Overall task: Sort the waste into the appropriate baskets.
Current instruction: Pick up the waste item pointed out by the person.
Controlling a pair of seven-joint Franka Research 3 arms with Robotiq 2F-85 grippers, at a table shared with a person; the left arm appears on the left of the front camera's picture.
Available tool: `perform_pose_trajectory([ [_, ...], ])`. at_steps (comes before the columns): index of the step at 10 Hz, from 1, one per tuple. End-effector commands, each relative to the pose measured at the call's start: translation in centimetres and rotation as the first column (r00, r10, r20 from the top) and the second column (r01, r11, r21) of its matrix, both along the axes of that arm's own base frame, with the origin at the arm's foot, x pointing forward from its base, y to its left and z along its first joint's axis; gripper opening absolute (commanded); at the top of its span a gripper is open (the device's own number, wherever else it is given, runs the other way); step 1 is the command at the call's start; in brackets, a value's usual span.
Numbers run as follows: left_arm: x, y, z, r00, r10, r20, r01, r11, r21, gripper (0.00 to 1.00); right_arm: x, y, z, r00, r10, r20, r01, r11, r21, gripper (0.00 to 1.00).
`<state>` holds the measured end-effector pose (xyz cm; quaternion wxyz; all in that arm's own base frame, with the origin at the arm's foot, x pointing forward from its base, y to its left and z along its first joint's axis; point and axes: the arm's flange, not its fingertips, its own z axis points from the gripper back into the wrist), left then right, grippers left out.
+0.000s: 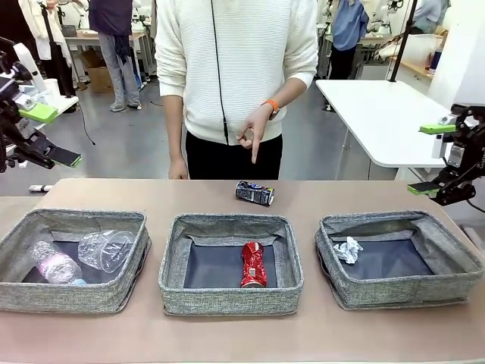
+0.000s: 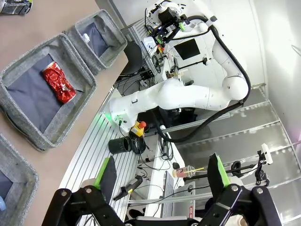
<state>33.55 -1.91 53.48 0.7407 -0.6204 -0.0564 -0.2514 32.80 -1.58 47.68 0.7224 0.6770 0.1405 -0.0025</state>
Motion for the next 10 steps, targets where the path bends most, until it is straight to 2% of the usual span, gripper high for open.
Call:
perform_pose_trajectory([
  [1,0.0,-0.1,0.1,1.0,-0.003,0.017,0.004,1.0,-0.027,1.0,0.0,0.0,0.0,1.0,0.0,0.0,0.0,1.0,0.0,1.0],
  [2,0.0,-0.1,0.1,1.0,-0.003,0.017,0.004,1.0,-0.027,1.0,2.1,3.0,0.9,0.995,0.006,0.099,0.015,0.978,-0.208,1.0],
  [3,0.0,-0.1,0.1,1.0,-0.003,0.017,0.004,1.0,-0.027,1.0,5.4,6.8,1.7,0.961,0.01,0.275,0.11,0.902,-0.417,1.0],
  [4,0.0,-0.1,0.1,1.0,-0.003,0.017,0.004,1.0,-0.027,1.0,9.4,11.3,1.9,0.904,0.081,0.419,0.189,0.804,-0.564,1.0],
  [5,0.0,-0.1,0.1,1.0,-0.003,0.017,0.004,1.0,-0.027,1.0,12.6,15.0,1.5,0.796,0.14,0.588,0.354,0.682,-0.641,1.0],
  [6,0.0,-0.1,0.1,1.0,-0.003,0.017,0.004,1.0,-0.027,1.0,14.7,18.5,0.1,0.688,0.309,0.657,0.369,0.631,-0.683,1.0],
  [7,0.0,-0.1,0.1,1.0,-0.003,0.017,0.004,1.0,-0.027,1.0,15.6,20.6,-1.6,0.611,0.391,0.689,0.433,0.563,-0.704,1.0],
  [8,0.0,-0.1,0.1,1.0,-0.003,0.017,0.004,1.0,-0.027,1.0,15.9,21.7,-3.2,0.584,0.427,0.69,0.471,0.514,-0.717,1.0],
  [9,0.0,-0.1,0.1,1.0,-0.003,0.017,0.004,1.0,-0.027,1.0,15.8,21.4,-4.2,0.639,0.415,0.647,0.476,0.448,-0.757,1.0],
  [10,0.0,-0.1,0.1,1.0,-0.003,0.017,0.004,1.0,-0.027,1.0,14.9,23.2,-0.9,0.76,0.342,0.552,0.159,0.726,-0.669,1.0],
])
